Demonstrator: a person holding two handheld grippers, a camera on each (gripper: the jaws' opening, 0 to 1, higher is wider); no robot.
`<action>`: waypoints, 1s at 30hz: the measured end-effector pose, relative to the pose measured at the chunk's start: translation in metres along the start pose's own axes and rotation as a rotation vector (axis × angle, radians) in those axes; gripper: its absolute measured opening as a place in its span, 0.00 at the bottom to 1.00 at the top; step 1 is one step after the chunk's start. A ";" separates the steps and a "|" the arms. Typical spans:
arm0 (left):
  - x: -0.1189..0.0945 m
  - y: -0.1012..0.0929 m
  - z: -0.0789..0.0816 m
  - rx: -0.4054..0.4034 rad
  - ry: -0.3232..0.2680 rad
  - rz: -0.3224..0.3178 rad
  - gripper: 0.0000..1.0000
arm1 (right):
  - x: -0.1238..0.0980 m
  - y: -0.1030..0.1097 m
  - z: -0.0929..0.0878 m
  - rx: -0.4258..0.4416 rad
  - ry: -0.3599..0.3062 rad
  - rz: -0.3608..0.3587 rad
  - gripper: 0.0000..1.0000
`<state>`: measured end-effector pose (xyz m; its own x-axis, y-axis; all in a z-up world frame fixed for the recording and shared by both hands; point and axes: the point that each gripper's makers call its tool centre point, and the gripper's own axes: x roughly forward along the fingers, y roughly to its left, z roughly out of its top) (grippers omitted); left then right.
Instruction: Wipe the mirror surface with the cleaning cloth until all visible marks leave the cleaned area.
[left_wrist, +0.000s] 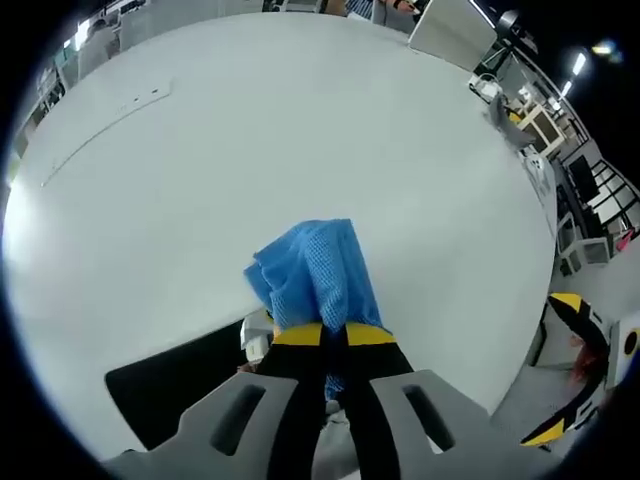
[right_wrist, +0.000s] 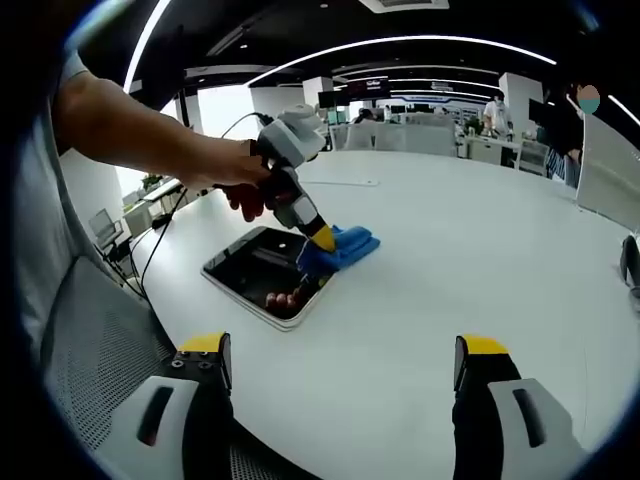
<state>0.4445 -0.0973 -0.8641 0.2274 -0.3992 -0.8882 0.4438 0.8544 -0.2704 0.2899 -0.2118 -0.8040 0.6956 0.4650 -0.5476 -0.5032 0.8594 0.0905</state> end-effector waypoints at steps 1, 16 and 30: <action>-0.001 0.001 -0.001 -0.010 0.010 0.000 0.02 | 0.000 0.000 0.000 0.001 0.000 0.000 0.91; -0.010 0.025 -0.010 -0.013 0.098 0.078 0.02 | 0.000 0.000 0.000 0.002 0.002 -0.002 0.90; -0.017 0.040 -0.018 0.205 0.163 0.099 0.02 | 0.000 0.000 -0.001 -0.001 0.004 -0.002 0.90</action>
<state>0.4431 -0.0501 -0.8669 0.1432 -0.2444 -0.9590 0.5967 0.7944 -0.1133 0.2896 -0.2122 -0.8048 0.6945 0.4622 -0.5514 -0.5025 0.8601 0.0882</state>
